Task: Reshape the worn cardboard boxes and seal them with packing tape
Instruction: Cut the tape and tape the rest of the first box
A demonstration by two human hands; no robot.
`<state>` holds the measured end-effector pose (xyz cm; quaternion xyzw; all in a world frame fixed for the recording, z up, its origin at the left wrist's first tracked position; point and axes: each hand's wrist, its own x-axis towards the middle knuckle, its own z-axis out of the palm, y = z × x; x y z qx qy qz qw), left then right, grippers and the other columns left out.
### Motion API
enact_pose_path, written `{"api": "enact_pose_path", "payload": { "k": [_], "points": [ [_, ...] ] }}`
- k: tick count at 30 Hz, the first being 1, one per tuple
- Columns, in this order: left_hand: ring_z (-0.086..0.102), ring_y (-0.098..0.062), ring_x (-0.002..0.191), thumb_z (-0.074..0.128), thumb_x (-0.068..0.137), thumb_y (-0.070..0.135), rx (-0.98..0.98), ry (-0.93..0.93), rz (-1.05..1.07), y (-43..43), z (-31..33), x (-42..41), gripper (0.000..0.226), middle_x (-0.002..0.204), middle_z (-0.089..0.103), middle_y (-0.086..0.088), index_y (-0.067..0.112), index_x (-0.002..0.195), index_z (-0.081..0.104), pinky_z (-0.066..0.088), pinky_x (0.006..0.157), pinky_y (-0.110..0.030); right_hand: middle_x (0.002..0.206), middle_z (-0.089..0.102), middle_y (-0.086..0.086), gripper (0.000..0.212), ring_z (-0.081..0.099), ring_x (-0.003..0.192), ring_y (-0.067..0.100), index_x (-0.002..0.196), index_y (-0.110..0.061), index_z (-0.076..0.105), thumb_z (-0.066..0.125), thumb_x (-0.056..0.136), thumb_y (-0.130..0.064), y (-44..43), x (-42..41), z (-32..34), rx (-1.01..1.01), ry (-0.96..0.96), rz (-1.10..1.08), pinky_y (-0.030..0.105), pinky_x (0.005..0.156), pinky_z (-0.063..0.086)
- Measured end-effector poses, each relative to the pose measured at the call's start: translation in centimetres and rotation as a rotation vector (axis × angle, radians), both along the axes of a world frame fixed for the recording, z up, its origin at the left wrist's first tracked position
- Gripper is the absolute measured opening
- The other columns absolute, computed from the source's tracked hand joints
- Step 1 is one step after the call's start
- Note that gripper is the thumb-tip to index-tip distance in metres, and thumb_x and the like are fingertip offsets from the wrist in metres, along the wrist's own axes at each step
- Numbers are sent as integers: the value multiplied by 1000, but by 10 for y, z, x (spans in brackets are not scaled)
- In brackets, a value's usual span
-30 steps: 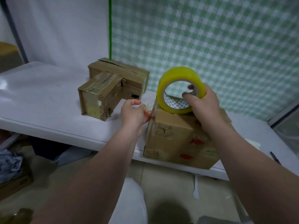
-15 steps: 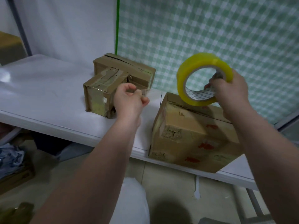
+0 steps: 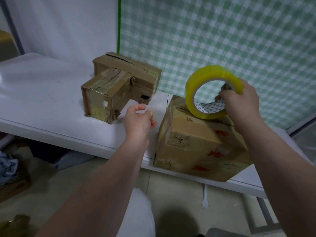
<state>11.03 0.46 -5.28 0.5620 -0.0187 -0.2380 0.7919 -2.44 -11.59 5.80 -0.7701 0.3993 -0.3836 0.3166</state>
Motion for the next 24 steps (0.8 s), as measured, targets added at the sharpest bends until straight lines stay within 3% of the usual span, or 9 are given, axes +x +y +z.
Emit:
{"api": "enact_pose_path", "payload": {
  "k": [4, 9, 11, 16, 18, 20, 22, 24],
  "points": [
    [46, -7, 44, 58, 89, 4, 21, 16, 2, -5, -8, -2, 18, 80, 52, -5, 17, 100, 54, 54, 66, -29, 67, 63, -8, 20, 68, 82, 27, 74, -28, 57, 52, 81, -10, 1, -1, -10, 55, -52, -52, 48, 78, 56],
    [48, -12, 52, 59, 87, 7, 98, 0, -65, -13, -13, -10, 17, 83, 59, -7, 22, 91, 54, 50, 61, -29, 74, 67, -3, 19, 66, 86, 29, 75, -29, 57, 51, 81, -12, 6, -3, -19, 99, -125, -79, 41, 75, 52],
    [50, -15, 58, 60, 87, 10, 141, -65, -82, -16, -16, -14, 19, 89, 61, -10, 27, 87, 52, 50, 62, -32, 77, 69, -1, 16, 66, 86, 29, 74, -30, 58, 52, 79, -16, 7, -3, -21, 126, -144, -93, 45, 80, 53],
    [53, -18, 63, 53, 92, 14, 245, -355, -122, -20, -21, -18, 15, 76, 52, 0, 28, 89, 49, 40, 54, -29, 88, 71, 9, 15, 65, 91, 37, 71, -30, 59, 53, 80, -20, 9, -3, -23, 180, -166, -104, 49, 82, 53],
    [57, -20, 74, 49, 94, 19, 310, -417, -208, -19, -20, -15, 7, 84, 56, -1, 25, 98, 50, 46, 62, -33, 89, 71, 9, 15, 65, 91, 38, 71, -30, 59, 53, 80, -20, 9, -3, -23, 195, -179, -110, 49, 82, 53],
    [60, -25, 88, 46, 95, 22, 401, -406, -323, -17, -21, -10, 16, 98, 59, -4, 21, 110, 52, 51, 76, -37, 91, 71, 12, 15, 65, 90, 38, 71, -30, 59, 53, 80, -21, 9, -4, -23, 203, -185, -110, 50, 82, 53],
    [58, -29, 101, 46, 94, 17, 538, -436, -406, -12, -23, -6, 29, 113, 59, -10, 16, 122, 51, 47, 81, -35, 91, 70, 13, 14, 65, 91, 38, 71, -30, 59, 53, 80, -21, 10, -4, -23, 207, -189, -110, 51, 84, 52],
    [52, -27, 115, 43, 95, 14, 539, -454, -363, -7, -16, -4, 36, 132, 52, -10, 16, 131, 50, 43, 93, -34, 89, 71, 10, 13, 65, 91, 36, 71, -31, 60, 53, 79, -22, 10, -4, -23, 210, -191, -105, 53, 86, 53]
  ]
}}
